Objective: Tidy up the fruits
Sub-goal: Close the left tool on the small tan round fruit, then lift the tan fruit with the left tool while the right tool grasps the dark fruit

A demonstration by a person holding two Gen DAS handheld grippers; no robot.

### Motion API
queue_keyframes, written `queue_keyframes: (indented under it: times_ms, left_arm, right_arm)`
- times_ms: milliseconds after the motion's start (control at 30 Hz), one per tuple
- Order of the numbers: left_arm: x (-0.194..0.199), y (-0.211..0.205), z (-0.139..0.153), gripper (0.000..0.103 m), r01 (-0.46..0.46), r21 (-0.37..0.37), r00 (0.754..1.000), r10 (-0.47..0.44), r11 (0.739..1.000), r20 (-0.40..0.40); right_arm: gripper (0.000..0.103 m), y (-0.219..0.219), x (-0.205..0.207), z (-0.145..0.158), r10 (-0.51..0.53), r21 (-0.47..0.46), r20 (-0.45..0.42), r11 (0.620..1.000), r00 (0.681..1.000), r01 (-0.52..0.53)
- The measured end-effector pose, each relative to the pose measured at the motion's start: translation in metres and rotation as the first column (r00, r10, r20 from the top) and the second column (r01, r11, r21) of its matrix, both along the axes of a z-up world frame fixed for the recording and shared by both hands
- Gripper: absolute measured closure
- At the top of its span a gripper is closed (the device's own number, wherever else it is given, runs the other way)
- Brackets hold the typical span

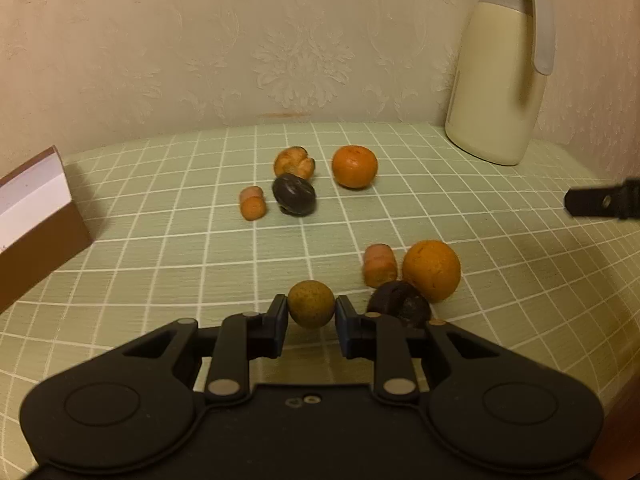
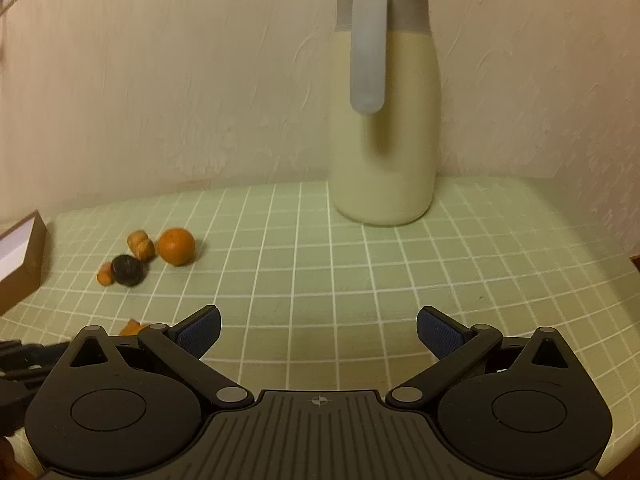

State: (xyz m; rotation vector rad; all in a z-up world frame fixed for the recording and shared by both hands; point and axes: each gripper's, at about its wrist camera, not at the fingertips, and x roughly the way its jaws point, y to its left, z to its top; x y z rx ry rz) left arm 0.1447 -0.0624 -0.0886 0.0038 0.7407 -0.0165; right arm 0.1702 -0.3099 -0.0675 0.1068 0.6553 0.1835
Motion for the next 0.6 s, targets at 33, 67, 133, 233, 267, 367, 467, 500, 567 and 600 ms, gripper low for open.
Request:
queue_keyframes:
  times_ms: [33,67,133,233,267,367,467,500,567,600]
  left_arm:
    - [-0.001,0.002,0.001,0.087,-0.004,0.0,1.0,0.004,1.0,0.004]
    - [-0.002,0.005,0.003,0.087,-0.007,0.0,1.0,0.007,1.0,0.007]
    - [-0.004,0.011,0.007,0.087,-0.014,0.0,1.0,0.014,1.0,0.011]
    - [-0.008,0.021,0.014,0.087,-0.029,0.001,0.999,0.029,1.0,0.025]
    - [-0.009,0.025,0.016,0.087,-0.035,0.0,0.999,0.035,0.999,0.028]
    - [-0.013,0.035,0.021,0.087,-0.051,0.003,0.998,0.051,0.999,0.036]
    - [-0.018,0.044,0.025,0.087,-0.062,0.014,0.997,0.062,0.998,0.04]
    - [-0.021,0.047,0.025,0.087,-0.065,0.021,0.997,0.064,0.998,0.041]
    - [-0.026,0.055,0.025,0.087,-0.076,0.032,0.997,0.075,0.997,0.034]
    - [-0.029,0.059,0.026,0.087,-0.085,0.031,0.996,0.084,0.996,0.032]
  right_arm:
    - [0.0,0.003,0.002,-0.002,0.005,-0.002,-0.014,1.0,1.0,-0.005]
    - [0.0,0.005,0.002,-0.003,0.011,0.003,-0.018,1.0,1.0,-0.011]
    - [0.0,0.009,0.002,-0.004,0.036,0.028,-0.011,0.999,0.999,-0.036]
    - [0.0,0.02,0.001,-0.009,0.08,0.033,-0.025,0.996,0.996,-0.079]
    - [0.0,0.024,0.001,-0.01,0.107,0.04,-0.026,0.994,0.994,-0.106]
    - [0.0,0.041,-0.002,-0.008,0.168,0.046,-0.022,0.985,0.986,-0.167]
    - [0.0,0.058,-0.005,-0.008,0.214,0.039,-0.028,0.976,0.976,-0.213]
    - [0.0,0.063,-0.007,-0.009,0.224,0.036,-0.031,0.974,0.974,-0.223]
    - [0.0,0.074,-0.009,-0.014,0.248,0.028,-0.047,0.969,0.967,-0.247]
    - [0.0,0.079,-0.01,-0.016,0.257,0.02,-0.058,0.966,0.965,-0.257]
